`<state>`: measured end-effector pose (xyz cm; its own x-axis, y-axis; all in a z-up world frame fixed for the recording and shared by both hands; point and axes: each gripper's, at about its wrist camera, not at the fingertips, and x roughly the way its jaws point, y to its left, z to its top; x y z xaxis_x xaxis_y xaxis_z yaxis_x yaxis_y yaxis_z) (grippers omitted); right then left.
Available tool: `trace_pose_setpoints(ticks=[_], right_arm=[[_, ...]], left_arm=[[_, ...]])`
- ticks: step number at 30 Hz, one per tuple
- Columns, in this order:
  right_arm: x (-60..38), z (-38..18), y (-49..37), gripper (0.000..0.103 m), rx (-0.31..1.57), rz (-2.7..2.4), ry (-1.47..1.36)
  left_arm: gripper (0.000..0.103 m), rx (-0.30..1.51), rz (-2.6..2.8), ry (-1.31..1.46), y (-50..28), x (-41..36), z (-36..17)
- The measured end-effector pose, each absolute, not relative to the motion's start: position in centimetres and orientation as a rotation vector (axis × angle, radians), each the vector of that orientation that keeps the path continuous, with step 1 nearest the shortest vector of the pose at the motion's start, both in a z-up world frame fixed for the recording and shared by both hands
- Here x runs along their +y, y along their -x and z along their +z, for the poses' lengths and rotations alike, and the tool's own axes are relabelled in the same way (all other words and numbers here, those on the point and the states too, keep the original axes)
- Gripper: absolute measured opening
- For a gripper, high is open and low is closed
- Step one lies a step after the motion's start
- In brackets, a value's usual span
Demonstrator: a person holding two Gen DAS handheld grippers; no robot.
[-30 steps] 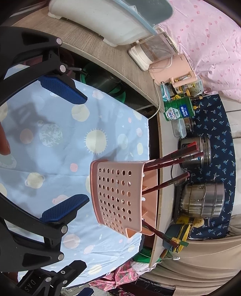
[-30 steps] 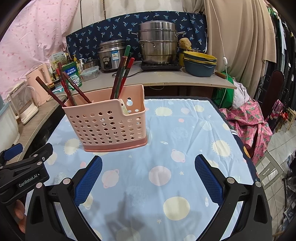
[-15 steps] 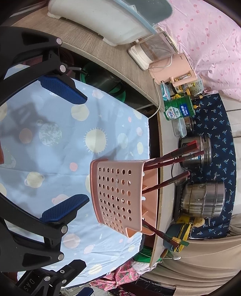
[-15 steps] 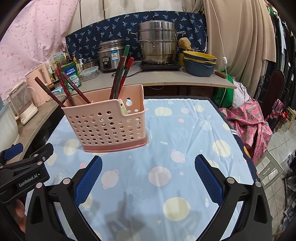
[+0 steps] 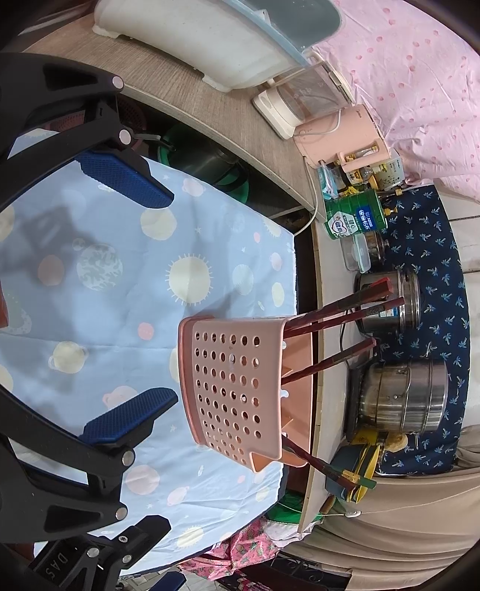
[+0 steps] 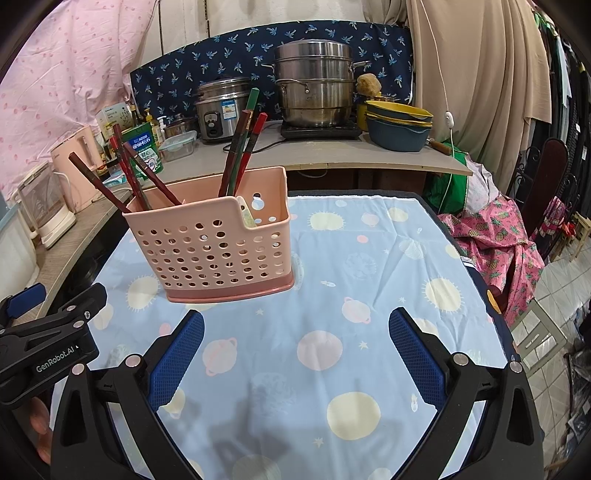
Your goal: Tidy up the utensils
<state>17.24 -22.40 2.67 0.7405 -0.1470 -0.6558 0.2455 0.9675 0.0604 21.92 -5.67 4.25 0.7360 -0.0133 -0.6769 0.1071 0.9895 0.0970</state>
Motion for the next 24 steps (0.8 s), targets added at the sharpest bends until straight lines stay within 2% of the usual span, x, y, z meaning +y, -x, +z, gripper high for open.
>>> trace_pose_setpoints(ticks=[24], right_arm=[[-22.35,2.33,-17.46,0.097,0.707,-0.221,-0.152]], left_arm=[[0.093,0.748,-0.064,-0.138,-22.10,-5.78,4.06]])
